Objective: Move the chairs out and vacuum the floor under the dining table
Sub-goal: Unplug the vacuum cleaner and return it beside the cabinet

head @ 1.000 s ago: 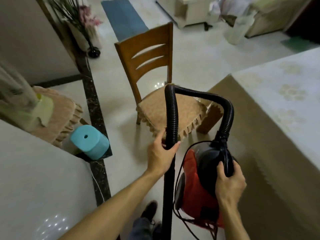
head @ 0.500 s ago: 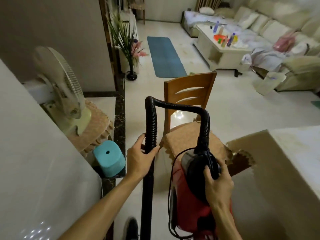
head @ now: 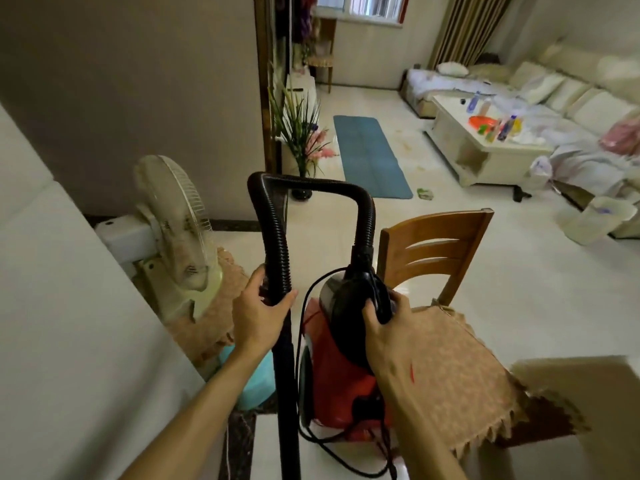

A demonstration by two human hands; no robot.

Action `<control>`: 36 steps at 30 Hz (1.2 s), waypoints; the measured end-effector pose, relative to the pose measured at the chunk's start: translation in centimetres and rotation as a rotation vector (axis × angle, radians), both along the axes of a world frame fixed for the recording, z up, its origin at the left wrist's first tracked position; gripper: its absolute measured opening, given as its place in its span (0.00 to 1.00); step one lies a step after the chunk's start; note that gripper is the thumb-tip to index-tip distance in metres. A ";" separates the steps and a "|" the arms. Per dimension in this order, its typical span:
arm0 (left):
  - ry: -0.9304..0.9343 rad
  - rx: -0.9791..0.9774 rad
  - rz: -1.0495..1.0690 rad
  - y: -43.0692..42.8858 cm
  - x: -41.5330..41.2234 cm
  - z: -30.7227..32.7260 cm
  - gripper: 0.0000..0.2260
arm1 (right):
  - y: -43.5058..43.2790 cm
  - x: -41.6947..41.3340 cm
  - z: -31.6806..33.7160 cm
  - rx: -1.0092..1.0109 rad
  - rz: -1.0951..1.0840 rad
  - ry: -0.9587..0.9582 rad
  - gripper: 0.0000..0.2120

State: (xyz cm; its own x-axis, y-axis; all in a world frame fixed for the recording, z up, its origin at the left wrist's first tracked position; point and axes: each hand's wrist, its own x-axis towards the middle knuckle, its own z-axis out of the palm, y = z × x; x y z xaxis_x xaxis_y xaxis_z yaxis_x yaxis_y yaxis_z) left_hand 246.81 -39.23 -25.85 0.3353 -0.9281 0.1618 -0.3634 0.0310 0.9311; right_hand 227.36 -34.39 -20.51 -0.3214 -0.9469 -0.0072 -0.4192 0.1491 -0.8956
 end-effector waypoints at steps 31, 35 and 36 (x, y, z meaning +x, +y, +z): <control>-0.061 -0.088 0.154 -46.5 -0.6 3.4 0.15 | -53.6 -0.1 -1.3 -0.184 0.038 -0.141 0.15; -0.014 -0.062 0.056 -55.6 -0.6 1.9 0.16 | -60.9 -0.5 -3.3 -0.158 -0.042 -0.138 0.13; -0.001 -0.053 0.029 -58.1 -0.7 1.5 0.17 | -62.9 -0.5 -3.5 -0.147 -0.067 -0.142 0.13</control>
